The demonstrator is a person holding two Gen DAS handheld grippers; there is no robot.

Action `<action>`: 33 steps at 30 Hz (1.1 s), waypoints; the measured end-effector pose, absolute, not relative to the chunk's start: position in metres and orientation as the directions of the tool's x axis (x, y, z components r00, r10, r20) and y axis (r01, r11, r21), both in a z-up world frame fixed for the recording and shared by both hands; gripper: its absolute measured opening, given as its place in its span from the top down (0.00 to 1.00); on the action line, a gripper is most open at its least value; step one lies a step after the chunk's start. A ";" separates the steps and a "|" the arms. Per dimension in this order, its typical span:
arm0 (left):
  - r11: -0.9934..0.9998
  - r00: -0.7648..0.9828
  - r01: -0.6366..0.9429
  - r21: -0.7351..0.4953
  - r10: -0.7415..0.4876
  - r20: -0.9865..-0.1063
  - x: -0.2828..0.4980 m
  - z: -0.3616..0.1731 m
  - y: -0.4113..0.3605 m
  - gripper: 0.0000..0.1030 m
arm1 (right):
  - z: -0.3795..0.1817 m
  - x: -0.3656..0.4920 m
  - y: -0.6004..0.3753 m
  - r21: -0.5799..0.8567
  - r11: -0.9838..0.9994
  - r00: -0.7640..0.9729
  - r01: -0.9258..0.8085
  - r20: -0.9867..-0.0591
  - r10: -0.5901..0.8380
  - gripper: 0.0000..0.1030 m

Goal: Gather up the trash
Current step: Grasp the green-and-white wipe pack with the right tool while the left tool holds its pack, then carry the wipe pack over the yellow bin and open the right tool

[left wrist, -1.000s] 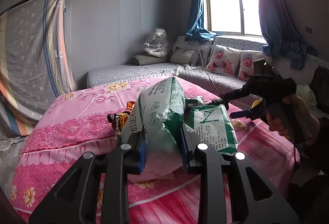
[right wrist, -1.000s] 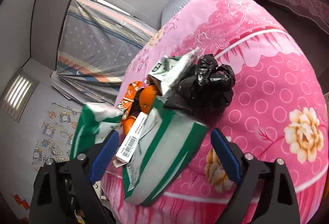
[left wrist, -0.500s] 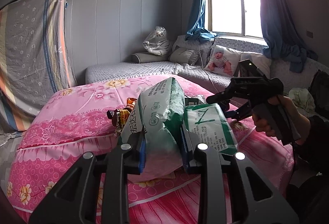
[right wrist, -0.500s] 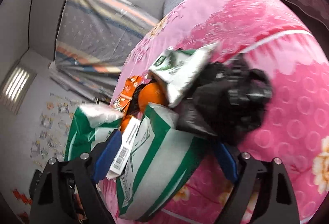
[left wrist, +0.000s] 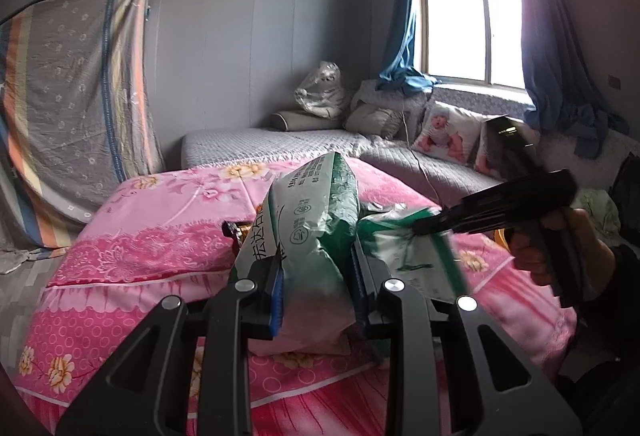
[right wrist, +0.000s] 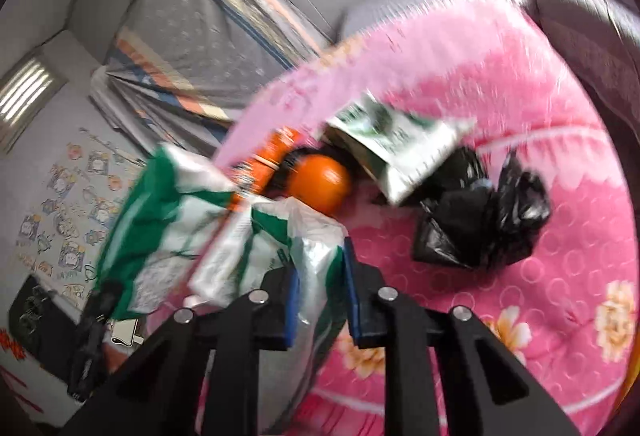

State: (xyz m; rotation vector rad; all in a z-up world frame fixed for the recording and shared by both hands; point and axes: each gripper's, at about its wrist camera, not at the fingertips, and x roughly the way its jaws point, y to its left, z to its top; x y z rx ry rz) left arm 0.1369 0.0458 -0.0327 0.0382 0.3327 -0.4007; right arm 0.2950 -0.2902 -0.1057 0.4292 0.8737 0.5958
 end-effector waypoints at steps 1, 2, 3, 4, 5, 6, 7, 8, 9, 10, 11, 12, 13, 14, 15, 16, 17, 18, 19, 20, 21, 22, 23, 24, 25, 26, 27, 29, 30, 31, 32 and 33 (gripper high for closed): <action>0.922 0.871 0.386 -0.031 -0.376 -0.317 0.135 -0.030 0.046 0.75 | -0.097 0.289 -0.292 0.569 0.757 0.514 -0.322 -0.567 0.644 0.83; 0.922 0.874 0.385 -0.033 -0.376 -0.308 0.133 -0.027 0.045 0.75 | -0.087 0.282 -0.296 0.558 0.757 0.532 -0.341 -0.550 0.644 0.83; 0.922 0.876 0.386 -0.032 -0.377 -0.300 0.131 -0.024 0.044 0.75 | -0.078 0.274 -0.298 0.550 0.757 0.546 -0.353 -0.536 0.644 0.84; 0.922 0.880 0.386 -0.027 -0.377 -0.290 0.128 -0.020 0.041 0.75 | -0.071 0.269 -0.301 0.546 0.756 0.557 -0.362 -0.524 0.645 0.84; 0.922 0.881 0.387 -0.023 -0.377 -0.286 0.127 -0.018 0.039 0.75 | -0.063 0.262 -0.307 0.542 0.754 0.571 -0.372 -0.507 0.646 0.84; 0.921 0.881 0.390 -0.020 -0.379 -0.282 0.126 -0.015 0.037 0.75 | -0.058 0.258 -0.311 0.541 0.753 0.581 -0.376 -0.495 0.646 0.84; 0.918 0.880 0.396 -0.018 -0.385 -0.276 0.124 -0.012 0.034 0.75 | -0.053 0.254 -0.314 0.541 0.752 0.591 -0.376 -0.485 0.644 0.84; 0.915 0.879 0.402 -0.017 -0.391 -0.273 0.124 -0.010 0.031 0.75 | -0.047 0.250 -0.318 0.539 0.753 0.604 -0.377 -0.474 0.641 0.84; 0.913 0.877 0.409 -0.017 -0.398 -0.271 0.123 -0.009 0.028 0.75 | -0.043 0.245 -0.324 0.535 0.756 0.619 -0.377 -0.462 0.635 0.84; 0.909 0.873 0.417 -0.017 -0.406 -0.269 0.123 -0.006 0.023 0.75 | -0.039 0.239 -0.331 0.529 0.762 0.638 -0.373 -0.451 0.625 0.84; 0.906 0.871 0.423 -0.018 -0.412 -0.268 0.123 -0.004 0.020 0.75 | -0.036 0.236 -0.337 0.529 0.765 0.648 -0.368 -0.444 0.619 0.84; 0.904 0.869 0.428 -0.017 -0.417 -0.267 0.122 -0.002 0.017 0.75 | -0.033 0.232 -0.343 0.533 0.766 0.659 -0.360 -0.435 0.613 0.84; 0.901 0.867 0.433 -0.016 -0.421 -0.265 0.122 -0.001 0.013 0.75 | -0.030 0.228 -0.352 0.536 0.767 0.674 -0.352 -0.424 0.605 0.84; 0.899 0.865 0.438 -0.014 -0.426 -0.264 0.122 0.001 0.009 0.75 | -0.028 0.225 -0.358 0.535 0.771 0.686 -0.346 -0.416 0.597 0.84; 0.894 0.862 0.447 -0.011 -0.434 -0.262 0.122 0.003 0.003 0.75 | -0.025 0.221 -0.364 0.530 0.778 0.704 -0.337 -0.407 0.582 0.84; 0.891 0.859 0.454 -0.011 -0.441 -0.261 0.122 0.005 -0.001 0.75 | -0.021 0.216 -0.374 0.521 0.789 0.726 -0.324 -0.397 0.561 0.84; 0.886 0.854 0.463 -0.010 -0.449 -0.261 0.122 0.007 -0.006 0.75 | -0.017 0.211 -0.382 0.517 0.795 0.740 -0.316 -0.390 0.548 0.84; 0.881 0.849 0.473 -0.008 -0.459 -0.261 0.123 0.009 -0.012 0.75 | -0.014 0.206 -0.392 0.516 0.800 0.756 -0.304 -0.380 0.533 0.84; 0.875 0.844 0.483 -0.006 -0.468 -0.262 0.123 0.011 -0.019 0.75 | -0.009 0.201 -0.404 0.516 0.806 0.774 -0.290 -0.370 0.515 0.84; 0.871 0.840 0.491 -0.003 -0.474 -0.263 0.123 0.012 -0.024 0.75 | -0.007 0.196 -0.413 0.515 0.812 0.791 -0.274 -0.360 0.495 0.84; 0.866 0.835 0.500 0.002 -0.482 -0.264 0.124 0.014 -0.032 0.75 | -0.006 0.193 -0.421 0.514 0.817 0.804 -0.261 -0.354 0.479 0.84; 0.858 0.828 0.514 0.007 -0.493 -0.266 0.124 0.016 -0.041 0.75 | -0.003 0.186 -0.431 0.513 0.822 0.817 -0.245 -0.347 0.460 0.84; 0.851 0.821 0.526 0.012 -0.504 -0.269 0.126 0.018 -0.049 0.75 | -0.003 0.181 -0.443 0.515 0.827 0.831 -0.226 -0.340 0.439 0.84; 0.838 0.809 0.545 0.018 -0.520 -0.274 0.128 0.019 -0.060 0.75 | -0.003 0.175 -0.455 0.516 0.832 0.846 -0.202 -0.337 0.414 0.84; 0.829 0.799 0.560 0.021 -0.533 -0.280 0.129 0.020 -0.068 0.75 | -0.003 0.170 -0.468 0.513 0.840 0.860 -0.175 -0.335 0.384 0.84; 0.816 0.785 0.578 0.022 -0.548 -0.288 0.131 0.020 -0.077 0.75 | -0.004 0.164 -0.478 0.511 0.847 0.872 -0.149 -0.335 0.356 0.84; 0.803 0.771 0.596 0.022 -0.564 -0.297 0.134 0.021 -0.086 0.75 | -0.005 0.160 -0.487 0.509 0.851 0.881 -0.130 -0.335 0.335 0.84; 0.771 0.737 0.636 0.017 -0.600 -0.311 0.139 0.021 -0.106 0.75 | -0.008 0.147 -0.510 0.506 0.859 0.901 -0.074 -0.336 0.275 0.84; 0.757 0.721 0.654 0.016 -0.616 -0.316 0.142 0.021 -0.116 0.75 | -0.009 0.143 -0.517 0.505 0.861 0.907 -0.054 -0.336 0.254 0.84; 0.739 0.702 0.674 0.012 -0.635 -0.323 0.144 0.021 -0.128 0.75 | -0.011 0.137 -0.526 0.504 0.863 0.913 -0.031 -0.338 0.230 0.84; 0.727 0.689 0.687 0.009 -0.647 -0.327 0.145 0.020 -0.137 0.75 | -0.013 0.131 -0.536 0.504 0.864 0.918 -0.002 -0.341 0.201 0.84; 0.712 0.674 0.702 0.007 -0.661 -0.331 0.147 0.020 -0.147 0.75 | -0.016 0.125 -0.546 0.501 0.865 0.923 0.028 -0.346 0.170 0.84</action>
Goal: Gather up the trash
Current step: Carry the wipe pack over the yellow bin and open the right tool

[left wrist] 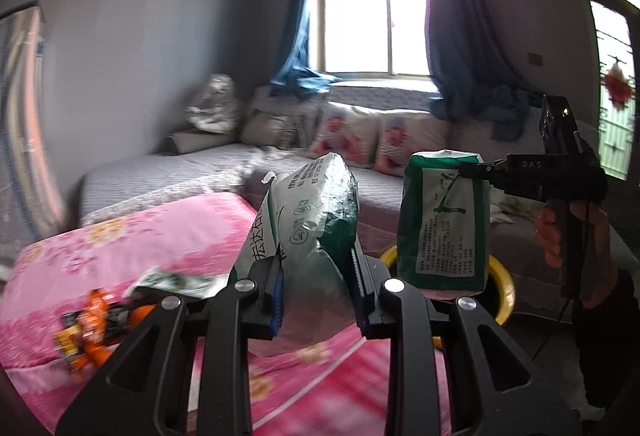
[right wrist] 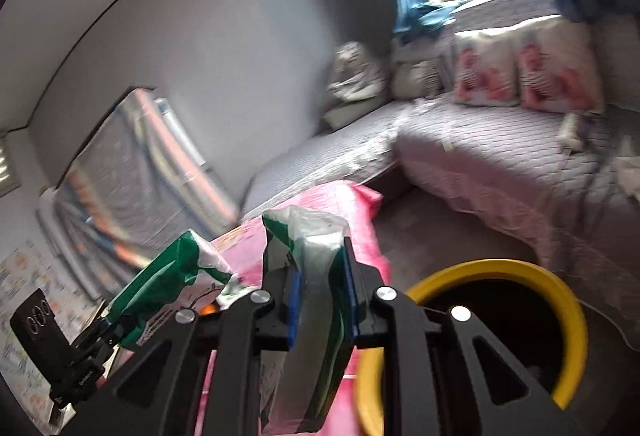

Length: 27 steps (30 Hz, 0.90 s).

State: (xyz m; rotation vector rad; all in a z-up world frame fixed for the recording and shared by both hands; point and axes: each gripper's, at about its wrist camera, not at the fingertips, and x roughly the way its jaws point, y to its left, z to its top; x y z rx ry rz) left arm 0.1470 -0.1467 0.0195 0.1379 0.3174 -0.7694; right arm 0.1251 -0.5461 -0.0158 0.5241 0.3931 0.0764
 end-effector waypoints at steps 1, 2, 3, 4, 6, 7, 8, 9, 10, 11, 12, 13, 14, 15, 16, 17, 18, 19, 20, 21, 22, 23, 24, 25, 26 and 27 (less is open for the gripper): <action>0.695 0.656 0.719 0.007 -0.675 -0.338 0.149 0.018 -0.160 0.75 | -0.018 0.122 -0.552 0.496 0.867 0.925 0.049 -0.350 0.148 0.84; 0.687 0.647 0.727 0.007 -0.681 -0.342 0.151 0.016 -0.167 0.75 | -0.021 0.115 -0.561 0.485 0.871 0.928 0.081 -0.356 0.112 0.84; 0.674 0.633 0.739 0.007 -0.690 -0.351 0.153 0.015 -0.178 0.75 | -0.024 0.111 -0.567 0.479 0.871 0.928 0.107 -0.363 0.085 0.84; 0.658 0.614 0.753 0.005 -0.700 -0.364 0.156 0.011 -0.191 0.75 | -0.027 0.107 -0.573 0.472 0.872 0.927 0.131 -0.369 0.060 0.84; 0.637 0.587 0.771 -0.004 -0.713 -0.384 0.161 0.007 -0.207 0.75 | -0.034 0.099 -0.587 0.453 0.872 0.924 0.184 -0.383 0.004 0.84; 0.624 0.569 0.782 -0.009 -0.719 -0.398 0.164 0.003 -0.217 0.75 | -0.039 0.095 -0.592 0.439 0.872 0.919 0.215 -0.393 -0.029 0.84; 0.615 0.557 0.789 -0.013 -0.723 -0.409 0.166 0.000 -0.226 0.75 | -0.044 0.093 -0.596 0.430 0.872 0.915 0.235 -0.400 -0.050 0.84; 0.605 0.544 0.796 -0.014 -0.726 -0.421 0.169 -0.004 -0.236 0.75 | -0.048 0.091 -0.601 0.423 0.871 0.912 0.252 -0.405 -0.067 0.84; 0.601 0.539 0.799 -0.012 -0.726 -0.427 0.169 -0.006 -0.243 0.75 | -0.053 0.089 -0.605 0.417 0.868 0.907 0.270 -0.412 -0.084 0.84; 0.596 0.533 0.803 -0.012 -0.727 -0.434 0.170 -0.009 -0.249 0.75 | -0.058 0.086 -0.609 0.418 0.865 0.905 0.278 -0.416 -0.090 0.84; 0.592 0.527 0.806 -0.013 -0.727 -0.441 0.172 -0.013 -0.257 0.75 | -0.063 0.086 -0.613 0.422 0.860 0.902 0.286 -0.421 -0.094 0.84; 0.589 0.519 0.808 -0.018 -0.726 -0.451 0.174 -0.016 -0.264 0.75 | -0.067 0.085 -0.616 0.425 0.856 0.899 0.296 -0.426 -0.099 0.84; 0.586 0.512 0.810 -0.023 -0.727 -0.458 0.176 -0.019 -0.270 0.75 | -0.072 0.084 -0.620 0.425 0.850 0.894 0.310 -0.434 -0.109 0.84; 0.579 0.501 0.815 -0.029 -0.728 -0.468 0.177 -0.022 -0.277 0.75 | -0.076 0.086 -0.622 0.423 0.847 0.889 0.322 -0.442 -0.117 0.84; 0.576 0.495 0.817 -0.031 -0.729 -0.473 0.178 -0.024 -0.283 0.75 | -0.080 0.085 -0.624 0.420 0.845 0.885 0.332 -0.449 -0.125 0.84; 0.572 0.489 0.819 -0.033 -0.728 -0.480 0.179 -0.027 -0.290 0.75 | -0.085 0.084 -0.626 0.418 0.841 0.880 0.344 -0.455 -0.133 0.84; 0.570 0.486 0.821 -0.033 -0.727 -0.485 0.179 -0.029 -0.295 0.75 | -0.088 0.083 -0.627 0.416 0.839 0.877 0.351 -0.461 -0.138 0.84; 0.566 0.478 0.824 -0.035 -0.726 -0.494 0.180 -0.033 -0.302 0.75 | -0.091 0.083 -0.628 0.414 0.837 0.873 0.357 -0.467 -0.141 0.84; 0.563 0.472 0.825 -0.038 -0.726 -0.500 0.178 -0.035 -0.307 0.75 | -0.095 0.083 -0.629 0.412 0.835 0.869 0.365 -0.473 -0.146 0.84; 0.560 0.464 0.828 -0.043 -0.726 -0.508 0.179 -0.039 -0.312 0.75 | -0.098 0.083 -0.630 0.410 0.832 0.865 0.373 -0.479 -0.152 0.84; 0.558 0.460 0.829 -0.045 -0.725 -0.512 0.179 -0.040 -0.315 0.75 | -0.100 0.083 -0.631 0.410 0.829 0.861 0.380 -0.484 -0.155 0.84; 0.555 0.456 0.831 -0.046 -0.725 -0.517 0.178 -0.042 -0.319 0.75 | -0.103 0.083 -0.633 0.410 0.827 0.857 0.385 -0.490 -0.156 0.84; 0.551 0.450 0.833 -0.045 -0.724 -0.522 0.177 -0.045 -0.323 0.75 | -0.106 0.083 -0.634 0.414 0.824 0.856 0.387 -0.495 -0.153 0.84; 0.549 0.448 0.835 -0.044 -0.723 -0.525 0.176 -0.047 -0.326 0.75 | -0.108 0.083 -0.635 0.415 0.822 0.853 0.389 -0.499 -0.153 0.84; 0.548 0.447 0.835 -0.043 -0.723 -0.527 0.174 -0.049 -0.327 0.75 | -0.110 0.082 -0.635 0.412 0.821 0.850 0.395 -0.503 -0.156 0.84; 0.547 0.445 0.836 -0.044 -0.722 -0.529 0.172 -0.051 -0.328 0.75 | -0.111 0.083 -0.636 0.407 0.821 0.847 0.400 -0.506 -0.162 0.84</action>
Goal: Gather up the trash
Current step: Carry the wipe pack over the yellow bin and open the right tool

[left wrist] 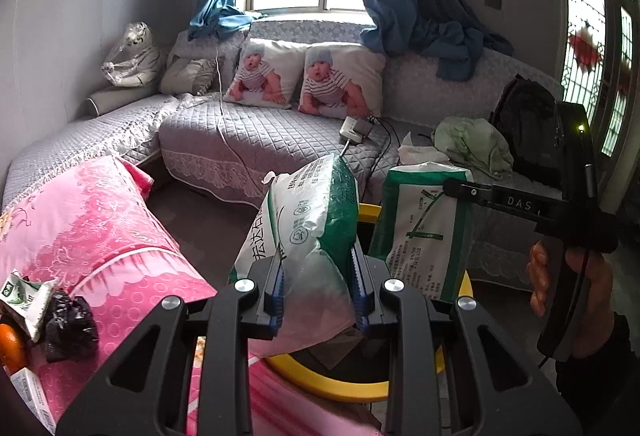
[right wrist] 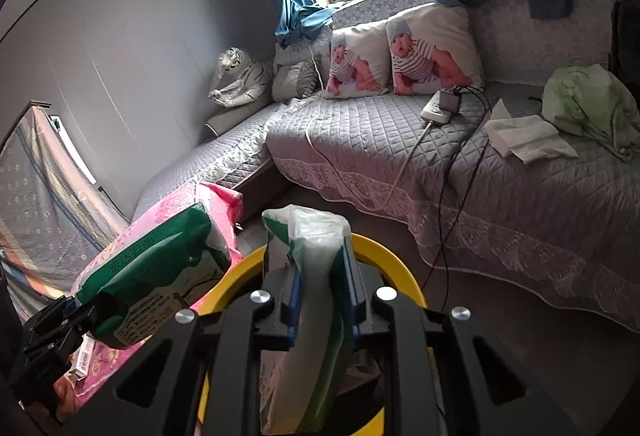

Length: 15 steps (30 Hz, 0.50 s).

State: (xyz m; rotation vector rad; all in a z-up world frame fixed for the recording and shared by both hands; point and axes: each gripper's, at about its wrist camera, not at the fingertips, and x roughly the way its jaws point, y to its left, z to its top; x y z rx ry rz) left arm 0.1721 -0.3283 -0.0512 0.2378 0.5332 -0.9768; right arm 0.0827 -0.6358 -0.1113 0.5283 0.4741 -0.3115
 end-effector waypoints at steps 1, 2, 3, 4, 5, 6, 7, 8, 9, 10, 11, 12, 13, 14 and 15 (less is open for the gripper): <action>0.545 0.440 0.837 -0.047 -0.723 -0.533 0.172 -0.053 -0.331 0.75 | -0.113 0.083 -0.636 0.396 0.822 0.841 0.410 -0.512 -0.174 0.84; 0.544 0.438 0.838 -0.049 -0.722 -0.536 0.172 -0.053 -0.333 0.75 | -0.113 0.083 -0.636 0.389 0.822 0.839 0.416 -0.514 -0.181 0.84; 0.544 0.437 0.838 -0.049 -0.721 -0.538 0.172 -0.054 -0.335 0.75 | -0.114 0.084 -0.636 0.383 0.823 0.836 0.420 -0.517 -0.186 0.84; 0.547 0.437 0.836 -0.051 -0.718 -0.541 0.173 -0.056 -0.338 0.75 | -0.116 0.084 -0.636 0.382 0.824 0.835 0.419 -0.518 -0.185 0.83; 0.550 0.438 0.834 -0.052 -0.716 -0.544 0.174 -0.057 -0.339 0.75 | -0.116 0.084 -0.636 0.383 0.824 0.835 0.418 -0.520 -0.181 0.83; 0.555 0.440 0.830 -0.055 -0.712 -0.547 0.175 -0.059 -0.342 0.75 | -0.117 0.084 -0.636 0.386 0.823 0.835 0.416 -0.521 -0.177 0.83; 0.561 0.438 0.825 -0.064 -0.708 -0.554 0.177 -0.061 -0.344 0.75 | -0.118 0.085 -0.636 0.388 0.822 0.834 0.416 -0.522 -0.175 0.83; 0.564 0.436 0.823 -0.071 -0.706 -0.559 0.180 -0.061 -0.345 0.75 | -0.119 0.085 -0.637 0.386 0.821 0.830 0.420 -0.528 -0.177 0.83; 0.569 0.429 0.818 -0.085 -0.702 -0.568 0.183 -0.064 -0.348 0.75 | -0.121 0.087 -0.637 0.381 0.819 0.824 0.429 -0.536 -0.183 0.83; 0.573 0.425 0.814 -0.095 -0.699 -0.575 0.185 -0.065 -0.349 0.75 | -0.122 0.088 -0.638 0.374 0.818 0.818 0.437 -0.543 -0.189 0.83; 0.576 0.421 0.811 -0.103 -0.697 -0.581 0.186 -0.066 -0.351 0.75 | -0.123 0.089 -0.638 0.371 0.817 0.814 0.442 -0.548 -0.191 0.83; 0.580 0.419 0.807 -0.111 -0.694 -0.585 0.188 -0.067 -0.353 0.75 | -0.125 0.090 -0.639 0.369 0.815 0.809 0.446 -0.555 -0.192 0.83; 0.585 0.417 0.803 -0.117 -0.691 -0.590 0.190 -0.070 -0.354 0.75 | -0.127 0.091 -0.639 0.368 0.813 0.805 0.451 -0.561 -0.192 0.83; 0.589 0.419 0.799 -0.119 -0.689 -0.592 0.190 -0.071 -0.355 0.74 | -0.128 0.092 -0.640 0.368 0.811 0.802 0.456 -0.566 -0.194 0.83; 0.593 0.419 0.796 -0.123 -0.686 -0.595 0.191 -0.073 -0.354 0.74 | -0.130 0.093 -0.640 0.363 0.810 0.796 0.461 -0.572 -0.196 0.82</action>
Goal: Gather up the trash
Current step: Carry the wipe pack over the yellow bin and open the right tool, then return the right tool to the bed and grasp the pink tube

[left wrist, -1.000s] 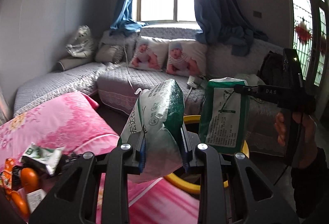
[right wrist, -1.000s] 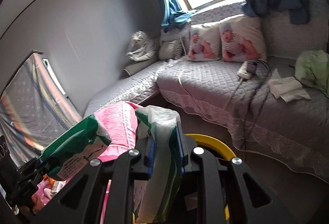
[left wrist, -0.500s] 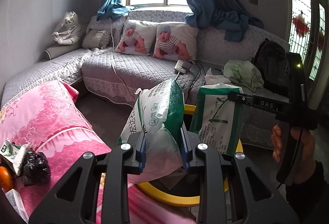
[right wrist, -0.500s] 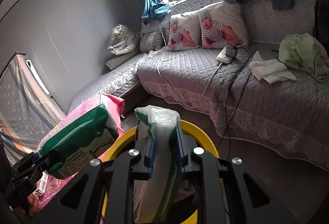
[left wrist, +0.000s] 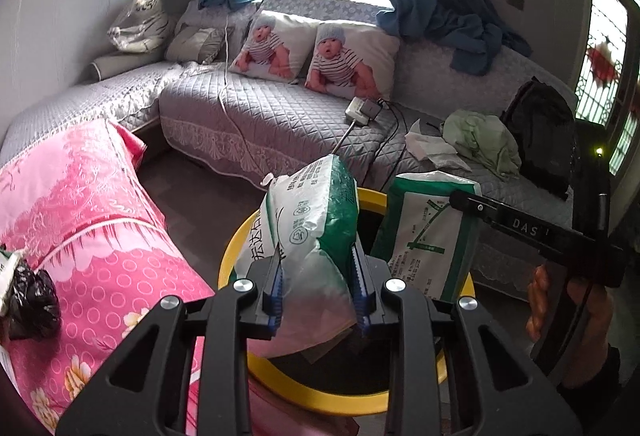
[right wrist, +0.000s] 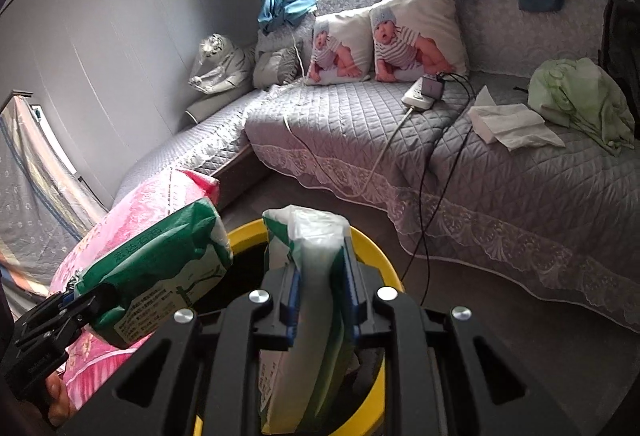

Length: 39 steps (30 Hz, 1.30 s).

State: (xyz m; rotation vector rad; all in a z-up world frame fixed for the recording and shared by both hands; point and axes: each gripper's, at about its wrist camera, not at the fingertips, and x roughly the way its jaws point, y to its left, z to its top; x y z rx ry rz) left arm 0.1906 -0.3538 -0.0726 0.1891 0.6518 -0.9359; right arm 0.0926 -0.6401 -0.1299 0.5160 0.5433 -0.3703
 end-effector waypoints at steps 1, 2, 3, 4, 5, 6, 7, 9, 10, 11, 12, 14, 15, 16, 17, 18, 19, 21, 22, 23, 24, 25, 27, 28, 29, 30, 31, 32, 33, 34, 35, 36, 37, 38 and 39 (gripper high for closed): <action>0.596 0.417 0.792 -0.132 -0.686 -0.596 0.191 -0.074 -0.352 0.71 | -0.131 0.094 -0.640 0.351 0.809 0.787 0.471 -0.581 -0.206 0.81; 0.599 0.416 0.787 -0.144 -0.689 -0.593 0.193 -0.074 -0.349 0.64 | -0.133 0.094 -0.641 0.347 0.806 0.783 0.480 -0.584 -0.215 0.81; 0.600 0.414 0.784 -0.156 -0.694 -0.589 0.193 -0.075 -0.345 0.61 | -0.133 0.093 -0.642 0.344 0.801 0.779 0.489 -0.585 -0.224 0.79; 0.601 0.414 0.781 -0.169 -0.702 -0.580 0.194 -0.074 -0.342 0.54 | -0.133 0.093 -0.642 0.345 0.799 0.779 0.493 -0.584 -0.229 0.76; 0.603 0.421 0.779 -0.172 -0.705 -0.571 0.194 -0.072 -0.339 0.52 | -0.132 0.093 -0.642 0.347 0.798 0.779 0.492 -0.585 -0.226 0.75; 0.605 0.426 0.778 -0.171 -0.707 -0.564 0.194 -0.071 -0.337 0.50 | -0.132 0.093 -0.642 0.346 0.796 0.776 0.497 -0.588 -0.228 0.74; 0.604 0.428 0.778 -0.174 -0.712 -0.557 0.193 -0.069 -0.335 0.46 | -0.131 0.093 -0.643 0.345 0.792 0.773 0.503 -0.589 -0.234 0.73; 0.613 0.443 0.770 -0.180 -0.715 -0.541 0.193 -0.066 -0.329 0.37 | -0.130 0.093 -0.646 0.353 0.782 0.774 0.514 -0.585 -0.244 0.60; 0.622 0.461 0.761 -0.183 -0.717 -0.522 0.191 -0.062 -0.323 0.33 | -0.127 0.090 -0.646 0.367 0.776 0.783 0.513 -0.571 -0.247 0.52; 0.631 0.477 0.755 -0.180 -0.716 -0.509 0.191 -0.059 -0.319 0.28 | -0.125 0.088 -0.646 0.373 0.774 0.789 0.512 -0.560 -0.253 0.48; 0.640 0.494 0.748 -0.176 -0.714 -0.496 0.190 -0.056 -0.316 0.26 | -0.122 0.086 -0.646 0.376 0.774 0.797 0.509 -0.546 -0.258 0.43; 0.668 0.538 0.722 -0.178 -0.705 -0.462 0.188 -0.046 -0.305 0.23 | -0.115 0.082 -0.642 0.371 0.784 0.811 0.497 -0.520 -0.268 0.38; 0.675 0.549 0.711 -0.200 -0.709 -0.443 0.189 -0.038 -0.295 0.22 | -0.111 0.080 -0.639 0.369 0.792 0.819 0.486 -0.508 -0.266 0.33; 0.680 0.557 0.701 -0.214 -0.710 -0.430 0.190 -0.032 -0.290 0.20 | -0.108 0.079 -0.636 0.370 0.798 0.828 0.475 -0.496 -0.263 0.29; 0.689 0.574 0.687 -0.230 -0.709 -0.411 0.190 -0.025 -0.281 0.18 | -0.105 0.078 -0.633 0.371 0.807 0.839 0.460 -0.481 -0.257 0.28; 0.697 0.589 0.674 -0.245 -0.708 -0.390 0.191 -0.017 -0.272 0.18 | -0.102 0.079 -0.628 0.367 0.816 0.845 0.447 -0.472 -0.250 0.27; 0.703 0.610 0.660 -0.267 -0.708 -0.356 0.191 -0.005 -0.257 0.17 | -0.098 0.080 -0.622 0.355 0.830 0.850 0.431 -0.468 -0.241 0.27; 0.711 0.640 0.640 -0.291 -0.703 -0.309 0.191 0.016 -0.232 0.16 | -0.092 0.082 -0.612 0.345 0.848 0.860 0.402 -0.460 -0.220 0.27; 0.708 0.646 0.638 -0.302 -0.706 -0.291 0.191 0.023 -0.223 0.16 | -0.088 0.085 -0.603 0.343 0.862 0.870 0.373 -0.452 -0.197 0.27; 0.703 0.654 0.635 -0.319 -0.709 -0.262 0.190 0.034 -0.208 0.15 | -0.085 0.087 -0.597 0.340 0.871 0.876 0.354 -0.448 -0.181 0.26; 0.704 0.664 0.630 -0.328 -0.707 -0.242 0.189 0.043 -0.195 0.14 | -0.081 0.089 -0.589 0.337 0.882 0.882 0.331 -0.444 -0.161 0.26; 0.706 0.677 0.624 -0.334 -0.703 -0.220 0.188 0.055 -0.178 0.14 | -0.076 0.093 -0.578 0.330 0.896 0.889 0.296 -0.437 -0.133 0.25; 0.718 0.705 0.609 -0.338 -0.685 -0.184 0.184 0.070 -0.145 0.13 | -0.068 0.101 -0.559 0.320 0.917 0.900 0.238 -0.426 -0.085 0.23; 0.724 0.716 0.602 -0.336 -0.676 -0.174 0.182 0.074 -0.134 0.12 | -0.063 0.105 -0.545 0.311 0.931 0.907 0.191 -0.419 -0.047 0.23; 0.739 0.736 0.588 -0.328 -0.658 -0.163 0.179 0.078 -0.116 0.12 | -0.060 0.109 -0.534 0.301 0.941 0.911 0.155 -0.412 -0.018 0.22; 0.755 0.754 0.574 -0.318 -0.638 -0.155 0.175 0.080 -0.100 0.12 | -0.057 0.112 -0.522 0.291 0.949 0.915 0.120 -0.404 0.008 0.21; 0.784 0.786 0.544 -0.297 -0.601 -0.145 0.170 0.083 -0.075 0.12 | -0.054 0.115 -0.509 0.275 0.958 0.918 0.079 -0.396 0.038 0.21; 0.810 0.812 0.517 -0.278 -0.567 -0.140 0.165 0.083 -0.058 0.12 | -0.050 0.119 -0.490 0.253 0.967 0.919 0.022 -0.387 0.080 0.21; 0.836 0.838 0.484 -0.259 -0.528 -0.139 0.161 0.082 -0.040 0.12 | -0.047 0.123 -0.476 0.237 0.971 0.918 -0.023 -0.380 0.115 0.21; 0.857 0.859 0.452 -0.249 -0.493 -0.137 0.159 0.082 -0.023 0.12 | -0.045 0.129 -0.455 0.219 0.971 0.910 -0.096 -0.377 0.175 0.21; 0.880 0.883 0.411 -0.239 -0.450 -0.137 0.155 0.080 -0.004 0.11 | -0.044 0.133 -0.440 0.209 0.966 0.899 -0.150 -0.379 0.221 0.21; 0.899 0.902 0.370 -0.234 -0.408 -0.141 0.153 0.077 0.014 0.11 | -0.043 0.139 -0.417 0.192 0.954 0.879 -0.229 -0.382 0.287 0.21; 0.921 0.923 0.313 -0.234 -0.353 -0.156 0.151 0.071 0.039 0.11 | -0.042 0.143 -0.393 0.166 0.938 0.856 -0.305 -0.384 0.346 0.21; 0.934 0.936 0.261 -0.244 -0.307 -0.174 0.149 0.064 0.060 0.11 | -0.041 0.147 -0.369 0.136 0.918 0.831 -0.373 -0.392 0.395 0.21; 0.938 0.941 0.232 -0.256 -0.283 -0.185 0.148 0.059 0.073 0.11 | -0.041 0.150 -0.350 0.117 0.896 0.805 -0.427 -0.401 0.436 0.21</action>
